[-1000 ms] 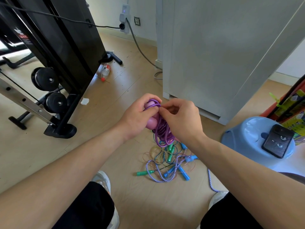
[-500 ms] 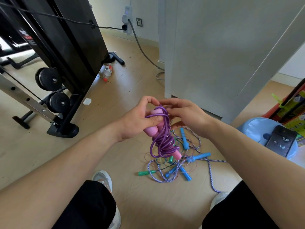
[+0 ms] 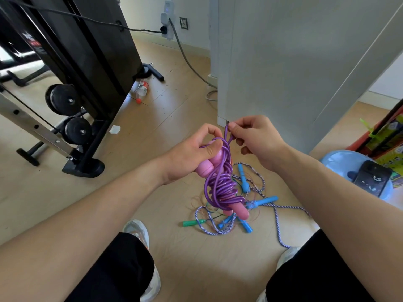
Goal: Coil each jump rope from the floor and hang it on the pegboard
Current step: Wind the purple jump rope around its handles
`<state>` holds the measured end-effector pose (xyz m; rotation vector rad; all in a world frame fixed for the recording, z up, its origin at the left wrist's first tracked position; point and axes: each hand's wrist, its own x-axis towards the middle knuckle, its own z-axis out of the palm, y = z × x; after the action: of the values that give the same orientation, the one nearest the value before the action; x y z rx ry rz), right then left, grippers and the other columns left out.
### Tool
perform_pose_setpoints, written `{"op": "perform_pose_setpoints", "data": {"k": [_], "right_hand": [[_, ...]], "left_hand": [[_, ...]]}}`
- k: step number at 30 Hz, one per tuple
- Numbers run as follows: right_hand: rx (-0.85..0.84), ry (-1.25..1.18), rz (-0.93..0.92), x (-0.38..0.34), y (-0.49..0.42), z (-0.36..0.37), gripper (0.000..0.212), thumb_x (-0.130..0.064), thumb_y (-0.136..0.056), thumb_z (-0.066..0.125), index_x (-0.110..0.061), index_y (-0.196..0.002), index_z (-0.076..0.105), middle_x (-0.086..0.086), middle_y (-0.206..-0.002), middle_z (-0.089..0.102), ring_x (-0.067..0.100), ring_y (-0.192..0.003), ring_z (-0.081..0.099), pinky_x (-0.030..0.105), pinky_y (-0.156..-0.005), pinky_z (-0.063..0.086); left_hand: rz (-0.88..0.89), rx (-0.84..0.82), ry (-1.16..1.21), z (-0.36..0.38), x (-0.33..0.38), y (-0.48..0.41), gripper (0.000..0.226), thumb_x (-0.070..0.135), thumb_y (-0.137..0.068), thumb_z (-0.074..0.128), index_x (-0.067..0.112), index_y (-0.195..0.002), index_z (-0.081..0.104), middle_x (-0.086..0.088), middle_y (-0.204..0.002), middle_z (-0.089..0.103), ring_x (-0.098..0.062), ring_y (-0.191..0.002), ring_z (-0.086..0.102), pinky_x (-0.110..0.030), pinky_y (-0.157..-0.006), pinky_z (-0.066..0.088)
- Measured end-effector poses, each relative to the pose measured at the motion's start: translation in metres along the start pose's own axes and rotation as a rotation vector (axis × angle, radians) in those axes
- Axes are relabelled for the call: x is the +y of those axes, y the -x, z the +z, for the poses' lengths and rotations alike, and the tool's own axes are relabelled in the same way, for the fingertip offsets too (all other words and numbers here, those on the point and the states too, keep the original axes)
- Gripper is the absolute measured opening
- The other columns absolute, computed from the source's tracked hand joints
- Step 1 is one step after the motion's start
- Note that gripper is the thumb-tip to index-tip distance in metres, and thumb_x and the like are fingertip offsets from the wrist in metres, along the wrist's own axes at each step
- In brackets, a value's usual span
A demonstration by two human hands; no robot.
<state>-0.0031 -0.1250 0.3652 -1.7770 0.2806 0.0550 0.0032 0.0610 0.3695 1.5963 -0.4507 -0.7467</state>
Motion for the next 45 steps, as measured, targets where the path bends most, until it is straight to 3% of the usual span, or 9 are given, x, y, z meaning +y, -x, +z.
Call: {"op": "perform_pose_setpoints", "data": {"k": [8,11,17,20,31,36,40,42,45], "right_hand": [[0.274,-0.019,0.139,0.004,-0.008,-0.009,0.022,-0.021,-0.093,0.067,-0.013,-0.073,0.067,0.000,-0.061,0.057,0.016,-0.046,0.045,0.025,-0.046,0.043],[0.203,0.059,0.110,0.004,-0.005,-0.008,0.022,-0.024,-0.095,0.065,-0.015,-0.074,0.067,-0.002,-0.060,0.059,0.013,-0.049,0.050,0.021,-0.042,0.041],[0.044,0.031,0.080,-0.001,0.003,0.005,0.025,-0.025,-0.101,0.055,-0.012,-0.080,0.063,-0.007,-0.053,0.065,0.005,-0.045,0.057,0.020,-0.041,0.044],[0.016,0.022,0.062,-0.004,0.004,0.008,0.021,-0.022,-0.099,0.057,-0.011,-0.083,0.064,-0.005,-0.056,0.066,0.008,-0.046,0.058,0.020,-0.044,0.046],[0.328,-0.105,0.026,-0.016,-0.002,0.016,0.019,-0.018,-0.096,0.060,-0.015,-0.078,0.063,-0.006,-0.047,0.063,0.008,-0.049,0.065,0.030,-0.059,0.057],[0.203,-0.042,-0.130,-0.029,-0.001,0.026,0.016,-0.016,-0.097,0.060,-0.016,-0.081,0.062,0.003,-0.062,0.070,0.008,-0.053,0.067,0.027,-0.054,0.055],[-0.089,-0.001,-0.177,-0.047,-0.034,0.032,0.012,-0.015,-0.097,0.062,-0.015,-0.085,0.065,0.009,-0.072,0.074,0.024,-0.063,0.070,0.029,-0.055,0.054],[-0.198,0.117,-0.192,-0.045,-0.066,0.047,0.013,-0.015,-0.096,0.063,-0.018,-0.083,0.066,0.010,-0.076,0.075,0.031,-0.067,0.070,0.038,-0.062,0.059],[-0.238,0.172,-0.169,-0.035,-0.119,0.073,0.015,-0.014,-0.094,0.064,-0.018,-0.080,0.068,0.011,-0.071,0.072,0.037,-0.064,0.067,0.051,-0.062,0.059]], "left_hand": [[0.039,-0.035,-0.123,0.017,-0.013,-0.004,0.012,0.030,-0.091,0.058,0.030,-0.101,0.052,-0.012,-0.091,0.064,-0.022,-0.082,0.062,-0.036,-0.078,0.053],[0.032,-0.006,-0.167,0.019,-0.015,-0.005,0.019,0.026,-0.091,0.067,0.026,-0.101,0.051,0.003,-0.080,0.068,-0.015,-0.074,0.064,-0.028,-0.070,0.052],[-0.108,0.085,-0.208,0.019,-0.017,-0.004,0.045,0.018,-0.078,0.083,0.021,-0.109,0.050,-0.005,-0.090,0.069,-0.023,-0.070,0.067,-0.029,-0.055,0.053],[-0.105,0.058,-0.299,0.020,-0.019,-0.006,0.031,0.017,-0.078,0.084,0.018,-0.095,0.058,0.008,-0.071,0.065,-0.014,-0.056,0.061,-0.026,-0.051,0.048],[0.054,0.106,-0.541,0.029,-0.015,-0.012,0.023,0.022,-0.081,0.079,0.023,-0.076,0.056,0.012,-0.062,0.055,-0.001,-0.053,0.047,-0.013,-0.052,0.039],[0.047,0.112,-0.584,0.006,-0.011,-0.016,0.027,0.036,-0.080,0.080,0.024,-0.077,0.056,0.011,-0.064,0.053,-0.006,-0.059,0.045,-0.021,-0.059,0.041],[0.013,0.265,-0.144,-0.031,-0.024,-0.027,0.028,0.025,-0.100,0.057,0.014,-0.074,0.053,-0.004,-0.061,0.050,-0.011,-0.050,0.050,-0.020,-0.054,0.043],[-0.015,0.266,-0.099,-0.054,-0.041,-0.040,0.027,0.021,-0.103,0.051,0.010,-0.079,0.056,0.009,-0.055,0.047,-0.008,-0.044,0.047,-0.019,-0.051,0.046],[-0.035,0.237,-0.058,-0.097,-0.068,-0.072,0.021,0.036,-0.097,0.061,0.019,-0.086,0.064,0.008,-0.061,0.040,-0.028,-0.064,0.053,-0.053,-0.074,0.060]]}}
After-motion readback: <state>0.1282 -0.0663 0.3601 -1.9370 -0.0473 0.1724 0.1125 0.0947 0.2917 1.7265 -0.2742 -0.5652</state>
